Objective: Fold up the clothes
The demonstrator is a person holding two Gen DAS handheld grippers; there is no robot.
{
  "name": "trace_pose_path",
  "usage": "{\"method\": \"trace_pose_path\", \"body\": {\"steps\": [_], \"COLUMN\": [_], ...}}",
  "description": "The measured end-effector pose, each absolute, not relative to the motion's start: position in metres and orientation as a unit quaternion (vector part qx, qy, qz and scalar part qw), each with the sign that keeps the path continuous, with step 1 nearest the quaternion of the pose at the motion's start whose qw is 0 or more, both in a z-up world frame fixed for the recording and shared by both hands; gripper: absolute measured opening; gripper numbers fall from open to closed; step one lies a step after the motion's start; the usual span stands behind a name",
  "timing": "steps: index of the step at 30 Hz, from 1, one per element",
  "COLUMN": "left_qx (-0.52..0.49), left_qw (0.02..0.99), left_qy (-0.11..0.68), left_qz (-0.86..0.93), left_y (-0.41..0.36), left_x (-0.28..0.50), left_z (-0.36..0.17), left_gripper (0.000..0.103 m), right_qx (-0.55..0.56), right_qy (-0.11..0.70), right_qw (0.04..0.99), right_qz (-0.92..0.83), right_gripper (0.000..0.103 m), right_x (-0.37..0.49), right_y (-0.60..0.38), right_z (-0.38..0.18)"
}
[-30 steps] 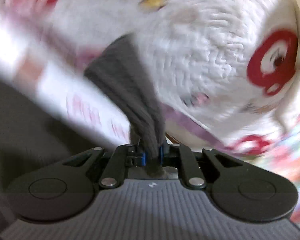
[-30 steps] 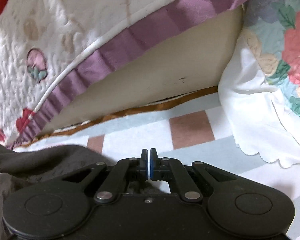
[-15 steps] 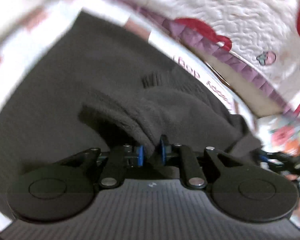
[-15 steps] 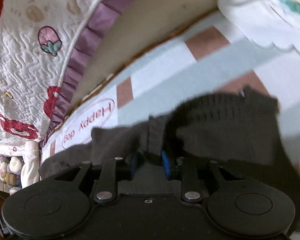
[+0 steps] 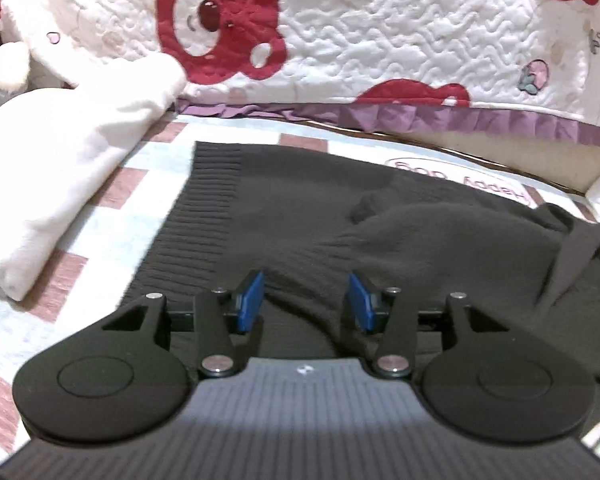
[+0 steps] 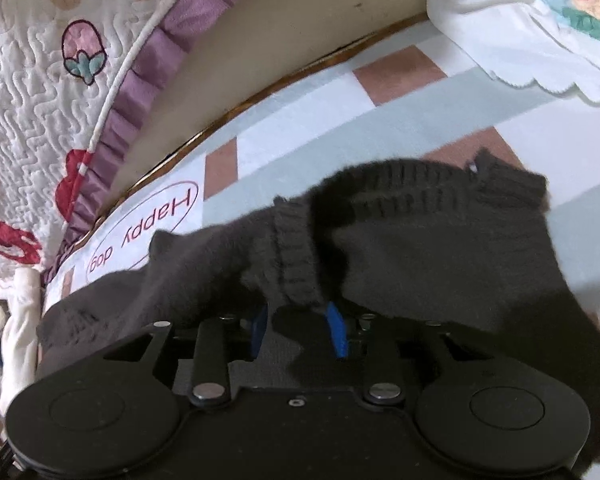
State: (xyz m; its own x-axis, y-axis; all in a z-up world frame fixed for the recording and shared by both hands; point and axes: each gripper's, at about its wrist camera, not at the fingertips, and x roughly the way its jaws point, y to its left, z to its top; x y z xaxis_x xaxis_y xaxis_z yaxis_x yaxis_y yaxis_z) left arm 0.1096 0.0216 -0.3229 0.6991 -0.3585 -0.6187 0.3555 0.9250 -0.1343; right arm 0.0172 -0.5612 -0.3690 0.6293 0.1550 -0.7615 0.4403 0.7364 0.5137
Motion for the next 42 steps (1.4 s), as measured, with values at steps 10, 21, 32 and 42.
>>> {"method": "trace_pose_path", "body": {"steps": [10, 21, 32, 42], "left_qx": [0.072, 0.295, 0.327, -0.281], "left_qw": [0.873, 0.854, 0.874, 0.747], "left_qy": [0.252, 0.259, 0.216, 0.448], "left_qz": [-0.411, -0.341, -0.287, -0.402], "left_y": [0.008, -0.061, -0.085, 0.031], "left_x": [0.075, 0.060, 0.076, 0.157], "left_z": [-0.308, -0.366, -0.348, -0.267], "left_gripper": [0.059, 0.063, 0.009, 0.009], "right_qx": [0.281, 0.279, 0.282, 0.458], "right_qy": [0.414, 0.386, 0.356, 0.288], "right_qw": [0.859, 0.878, 0.891, 0.840], "right_qz": [-0.111, -0.046, -0.004, 0.039], "right_gripper": [0.043, 0.043, 0.016, 0.012], "right_x": [0.041, 0.037, 0.034, 0.014], "right_y": [-0.553, -0.555, -0.560, -0.624], "right_z": [-0.367, -0.360, -0.344, -0.321]}}
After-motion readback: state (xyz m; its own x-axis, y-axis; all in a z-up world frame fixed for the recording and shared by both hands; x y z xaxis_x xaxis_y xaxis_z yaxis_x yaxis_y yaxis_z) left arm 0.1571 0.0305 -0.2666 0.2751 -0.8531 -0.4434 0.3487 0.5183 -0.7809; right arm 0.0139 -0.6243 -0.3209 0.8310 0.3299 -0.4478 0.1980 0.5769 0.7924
